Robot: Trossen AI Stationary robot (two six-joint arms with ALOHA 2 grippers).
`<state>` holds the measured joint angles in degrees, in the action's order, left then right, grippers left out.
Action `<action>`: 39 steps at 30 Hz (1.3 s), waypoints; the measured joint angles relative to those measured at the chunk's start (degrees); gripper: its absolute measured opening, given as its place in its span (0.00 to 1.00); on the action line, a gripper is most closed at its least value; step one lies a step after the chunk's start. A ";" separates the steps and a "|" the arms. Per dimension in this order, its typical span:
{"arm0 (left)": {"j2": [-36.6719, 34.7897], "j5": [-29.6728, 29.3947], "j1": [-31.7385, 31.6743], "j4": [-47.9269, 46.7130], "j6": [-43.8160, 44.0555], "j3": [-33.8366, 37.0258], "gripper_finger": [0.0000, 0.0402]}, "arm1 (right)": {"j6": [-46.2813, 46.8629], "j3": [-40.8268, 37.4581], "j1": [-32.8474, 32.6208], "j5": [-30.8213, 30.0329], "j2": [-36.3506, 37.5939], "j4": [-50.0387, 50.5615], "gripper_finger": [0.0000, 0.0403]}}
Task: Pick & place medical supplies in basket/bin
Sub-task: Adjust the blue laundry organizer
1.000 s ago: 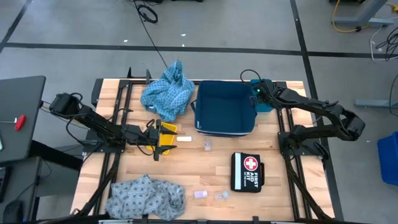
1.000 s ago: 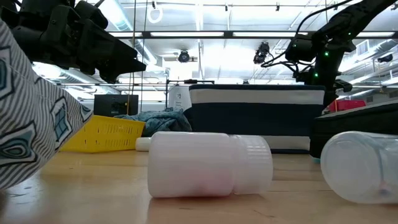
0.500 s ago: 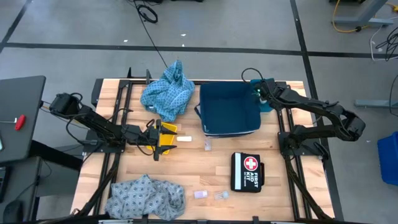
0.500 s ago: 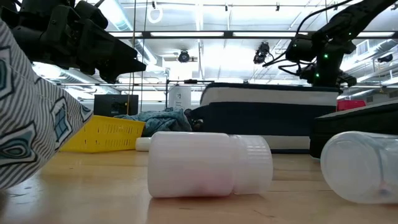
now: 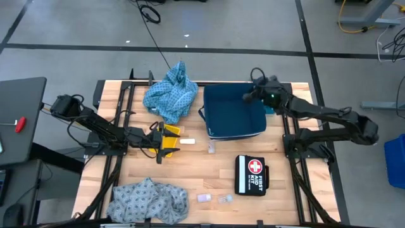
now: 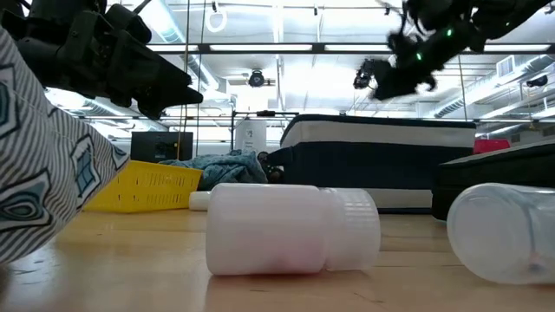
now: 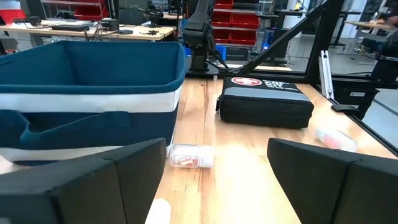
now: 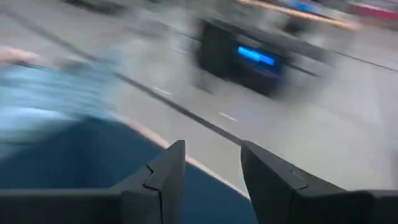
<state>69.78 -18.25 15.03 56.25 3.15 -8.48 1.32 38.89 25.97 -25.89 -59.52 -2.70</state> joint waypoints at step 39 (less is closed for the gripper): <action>6.19 -4.86 -0.11 -35.86 2.87 -18.72 0.70 | 0.23 0.95 -18.10 15.50 -16.23 0.14 0.00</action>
<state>75.96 -23.11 14.92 20.38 6.02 -27.20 1.55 39.84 7.87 -10.38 -75.74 -2.56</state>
